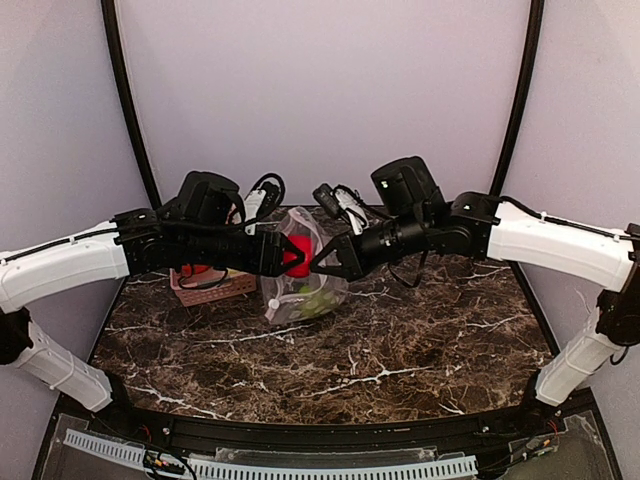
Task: Place the food in the zip-top bag and seal the zipper
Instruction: Place the fake fruit in the zipper food storage bag.
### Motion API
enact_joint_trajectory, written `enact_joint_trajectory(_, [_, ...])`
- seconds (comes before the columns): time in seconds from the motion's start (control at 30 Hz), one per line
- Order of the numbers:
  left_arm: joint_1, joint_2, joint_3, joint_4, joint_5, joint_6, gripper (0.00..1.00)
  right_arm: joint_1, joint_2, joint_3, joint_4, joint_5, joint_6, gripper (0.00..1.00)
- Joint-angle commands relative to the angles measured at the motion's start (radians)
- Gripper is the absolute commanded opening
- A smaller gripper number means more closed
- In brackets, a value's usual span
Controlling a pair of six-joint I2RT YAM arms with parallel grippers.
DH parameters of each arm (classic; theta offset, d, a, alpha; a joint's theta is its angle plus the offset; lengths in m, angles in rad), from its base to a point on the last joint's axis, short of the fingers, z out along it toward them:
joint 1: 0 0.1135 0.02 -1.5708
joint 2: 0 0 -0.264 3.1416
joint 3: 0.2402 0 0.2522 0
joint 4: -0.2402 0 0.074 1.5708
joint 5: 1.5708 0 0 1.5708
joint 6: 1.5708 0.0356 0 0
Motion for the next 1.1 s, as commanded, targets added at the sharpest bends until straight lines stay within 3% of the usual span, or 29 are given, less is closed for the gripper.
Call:
enact_joint_trajectory(0.0, [-0.015,0.030,0.049,-0.090,-0.093,0.039,0.54,0.011,0.004,0.000,0.073,0.022,0.019,0.00])
enact_joint_trajectory(0.6, [-0.016,0.012,0.032,-0.083,-0.057,0.023,0.77,0.011,0.001,-0.027,0.092,0.069,0.075,0.00])
enact_joint_trajectory(0.83, [-0.016,-0.020,0.019,-0.062,0.010,0.029,0.81,0.011,-0.009,-0.028,0.089,0.082,0.086,0.00])
enact_joint_trajectory(1.07, [-0.002,-0.100,0.034,-0.063,0.196,0.129,0.88,0.010,-0.043,-0.057,0.087,0.123,0.109,0.00])
